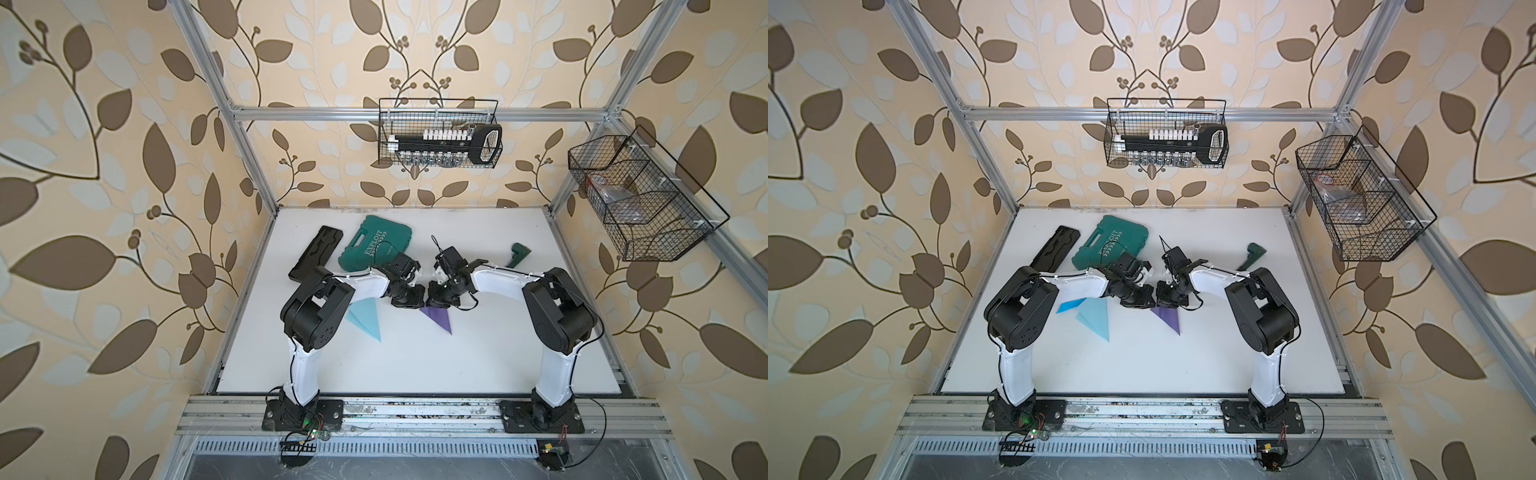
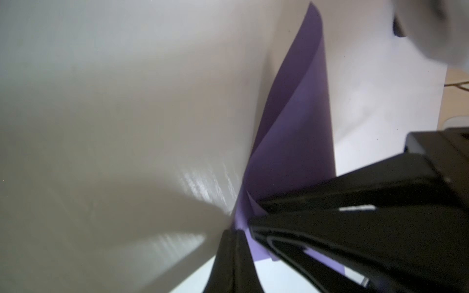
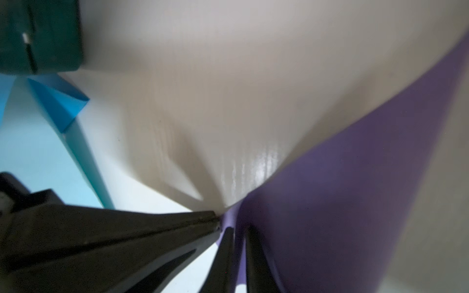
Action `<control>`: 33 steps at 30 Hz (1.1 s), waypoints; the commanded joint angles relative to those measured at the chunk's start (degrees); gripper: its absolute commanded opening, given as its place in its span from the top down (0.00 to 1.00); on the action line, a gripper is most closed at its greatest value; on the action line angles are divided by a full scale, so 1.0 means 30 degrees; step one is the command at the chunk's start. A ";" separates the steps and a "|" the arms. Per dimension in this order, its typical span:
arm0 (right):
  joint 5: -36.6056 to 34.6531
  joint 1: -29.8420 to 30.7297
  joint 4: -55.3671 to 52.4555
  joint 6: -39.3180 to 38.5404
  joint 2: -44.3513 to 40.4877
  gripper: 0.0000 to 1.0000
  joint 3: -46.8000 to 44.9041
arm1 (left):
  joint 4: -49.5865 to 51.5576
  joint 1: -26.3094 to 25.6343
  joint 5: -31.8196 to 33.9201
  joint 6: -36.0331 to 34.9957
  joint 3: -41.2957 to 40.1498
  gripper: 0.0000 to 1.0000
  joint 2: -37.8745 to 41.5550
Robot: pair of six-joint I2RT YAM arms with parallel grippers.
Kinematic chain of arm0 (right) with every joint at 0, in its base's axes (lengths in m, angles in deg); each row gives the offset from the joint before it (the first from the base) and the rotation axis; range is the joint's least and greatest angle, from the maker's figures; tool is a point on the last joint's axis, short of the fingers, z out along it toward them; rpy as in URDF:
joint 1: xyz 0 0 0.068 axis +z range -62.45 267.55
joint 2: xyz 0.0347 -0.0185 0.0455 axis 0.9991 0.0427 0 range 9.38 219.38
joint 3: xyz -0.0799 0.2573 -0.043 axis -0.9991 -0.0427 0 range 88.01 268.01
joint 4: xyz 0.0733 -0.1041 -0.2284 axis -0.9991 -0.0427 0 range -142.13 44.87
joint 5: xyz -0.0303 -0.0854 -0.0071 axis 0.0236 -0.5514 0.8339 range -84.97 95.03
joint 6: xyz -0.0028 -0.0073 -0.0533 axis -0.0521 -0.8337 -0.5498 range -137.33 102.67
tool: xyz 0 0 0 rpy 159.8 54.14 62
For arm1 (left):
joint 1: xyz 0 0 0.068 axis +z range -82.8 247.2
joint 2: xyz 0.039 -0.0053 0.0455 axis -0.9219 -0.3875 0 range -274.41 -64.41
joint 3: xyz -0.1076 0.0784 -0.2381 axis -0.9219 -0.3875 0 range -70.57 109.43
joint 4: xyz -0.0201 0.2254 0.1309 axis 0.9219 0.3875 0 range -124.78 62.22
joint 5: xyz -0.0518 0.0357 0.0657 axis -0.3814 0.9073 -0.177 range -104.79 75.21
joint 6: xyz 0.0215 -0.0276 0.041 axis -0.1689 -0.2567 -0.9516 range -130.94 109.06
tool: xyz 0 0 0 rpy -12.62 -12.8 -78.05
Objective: Fold the square paper diagonally
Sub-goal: Fold the paper at the center of the board.
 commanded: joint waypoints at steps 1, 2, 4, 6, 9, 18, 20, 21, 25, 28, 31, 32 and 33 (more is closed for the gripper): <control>-0.0714 -0.0001 -0.0202 0.0132 0.0704 0.83 0.0374 | 0.1219 0.0046 0.0817 -0.0322 -0.0131 1.00 -0.0005; -0.0754 -0.0004 -0.0191 0.0117 0.0733 0.82 0.0385 | 0.1225 0.0054 0.0821 -0.0308 -0.0123 1.00 -0.0007; -0.0826 0.0002 -0.0186 0.0212 0.0771 0.80 0.0300 | 0.1241 0.0065 0.0870 -0.0327 -0.0161 1.00 0.0052; -0.0894 0.0019 -0.0184 0.0291 0.0805 0.78 0.0229 | 0.1322 0.0038 0.1035 -0.0311 -0.0199 1.00 0.0166; -0.0866 -0.0003 -0.0135 0.0416 0.0836 0.72 0.0160 | 0.1465 0.0115 0.1400 -0.0305 -0.0240 1.00 0.0317; -0.0894 0.0012 -0.0108 0.0553 0.0485 0.65 -0.0140 | 0.1401 0.0200 0.1572 -0.0279 -0.0462 1.00 0.0663; -0.0865 -0.0004 -0.0104 0.0529 0.0483 0.64 -0.0208 | 0.1326 0.0241 0.1606 -0.0275 -0.0546 1.00 0.0784; -0.0864 0.0007 -0.0106 0.0528 0.0503 0.62 -0.0223 | 0.1333 0.0243 0.1581 -0.0275 -0.0551 1.00 0.0756; -0.0806 0.0018 -0.0083 0.0560 0.0485 0.59 -0.0314 | 0.1247 0.0242 0.1475 -0.0281 -0.0524 1.00 0.0707; -0.0831 -0.0010 -0.0121 0.0557 0.0470 0.68 -0.0311 | 0.1176 0.0268 0.1547 -0.0303 -0.0589 1.00 0.0842; -0.0865 -0.0032 -0.0115 0.0528 0.0542 0.83 -0.0314 | 0.1162 0.0279 0.1661 -0.0328 -0.0662 1.00 0.1016; -0.0865 -0.0025 -0.0102 0.0512 0.0587 0.85 -0.0321 | 0.1168 0.0307 0.1640 -0.0277 -0.0658 1.00 0.1088; -0.0839 -0.0014 -0.0109 0.0499 0.0633 0.87 -0.0346 | 0.1158 0.0301 0.1643 -0.0271 -0.0609 1.00 0.1149</control>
